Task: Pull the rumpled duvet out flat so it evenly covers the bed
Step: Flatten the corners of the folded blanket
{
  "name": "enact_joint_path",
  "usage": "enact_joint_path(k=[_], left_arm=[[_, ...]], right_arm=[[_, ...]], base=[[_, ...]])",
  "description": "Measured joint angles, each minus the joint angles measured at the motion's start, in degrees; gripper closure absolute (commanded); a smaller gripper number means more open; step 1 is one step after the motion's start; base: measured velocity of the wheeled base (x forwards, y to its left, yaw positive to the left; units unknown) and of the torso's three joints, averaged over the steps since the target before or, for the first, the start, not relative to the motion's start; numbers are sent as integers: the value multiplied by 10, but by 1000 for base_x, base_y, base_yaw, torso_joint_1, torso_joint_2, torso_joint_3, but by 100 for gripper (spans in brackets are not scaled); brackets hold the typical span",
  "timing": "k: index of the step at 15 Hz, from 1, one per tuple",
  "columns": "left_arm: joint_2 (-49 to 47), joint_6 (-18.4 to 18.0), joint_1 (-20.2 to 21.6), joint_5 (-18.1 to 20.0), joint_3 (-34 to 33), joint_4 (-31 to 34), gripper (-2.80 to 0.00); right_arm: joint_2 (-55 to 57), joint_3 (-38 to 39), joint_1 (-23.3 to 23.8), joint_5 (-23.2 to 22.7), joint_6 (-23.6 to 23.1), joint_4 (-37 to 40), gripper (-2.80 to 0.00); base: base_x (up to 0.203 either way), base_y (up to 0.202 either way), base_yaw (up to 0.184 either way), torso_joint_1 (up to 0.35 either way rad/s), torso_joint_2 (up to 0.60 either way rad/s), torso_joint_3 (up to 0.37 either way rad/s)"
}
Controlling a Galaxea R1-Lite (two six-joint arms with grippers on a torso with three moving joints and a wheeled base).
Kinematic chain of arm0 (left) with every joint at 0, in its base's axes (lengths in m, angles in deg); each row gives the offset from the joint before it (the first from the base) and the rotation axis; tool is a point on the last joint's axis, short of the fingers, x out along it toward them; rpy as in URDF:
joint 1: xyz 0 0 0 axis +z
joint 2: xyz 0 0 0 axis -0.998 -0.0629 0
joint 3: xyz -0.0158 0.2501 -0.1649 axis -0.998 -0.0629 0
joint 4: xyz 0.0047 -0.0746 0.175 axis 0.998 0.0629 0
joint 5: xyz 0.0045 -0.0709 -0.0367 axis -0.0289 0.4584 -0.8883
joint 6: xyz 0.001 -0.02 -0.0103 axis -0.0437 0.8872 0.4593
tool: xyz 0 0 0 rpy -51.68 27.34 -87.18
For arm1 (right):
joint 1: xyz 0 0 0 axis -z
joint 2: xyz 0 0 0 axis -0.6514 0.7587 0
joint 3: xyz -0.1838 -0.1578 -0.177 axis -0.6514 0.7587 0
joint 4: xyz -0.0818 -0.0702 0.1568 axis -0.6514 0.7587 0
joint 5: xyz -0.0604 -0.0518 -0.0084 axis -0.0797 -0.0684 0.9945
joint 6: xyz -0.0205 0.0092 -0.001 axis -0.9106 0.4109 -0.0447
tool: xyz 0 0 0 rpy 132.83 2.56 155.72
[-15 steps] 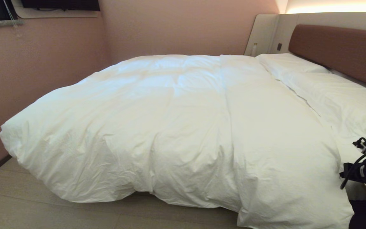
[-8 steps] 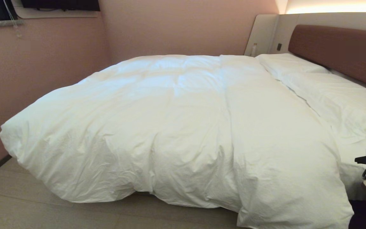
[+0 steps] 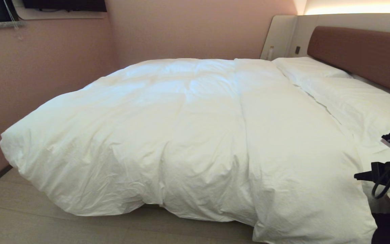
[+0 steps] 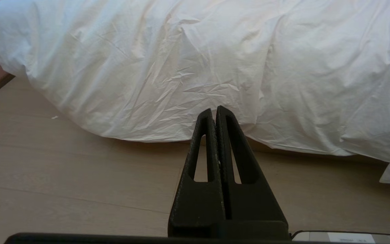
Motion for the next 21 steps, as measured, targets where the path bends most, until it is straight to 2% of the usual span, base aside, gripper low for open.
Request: enact_joint_path(k=[6, 13, 18, 21], left_arm=[[0, 0, 0, 0, 0, 0, 0], [0, 0, 0, 0, 0, 0, 0], [0, 0, 0, 0, 0, 0, 0], [0, 0, 0, 0, 0, 0, 0]], right_arm=[[90, -19, 4, 31, -1, -32, 0], [204, -24, 9, 114, -6, -163, 0], [257, -10, 17, 163, -34, -244, 0], [278, 26, 25, 172, -60, -288, 0]], base=[[0, 0, 0, 0, 0, 0], [0, 0, 0, 0, 0, 0], [0, 0, 0, 0, 0, 0], [0, 0, 0, 0, 0, 0]])
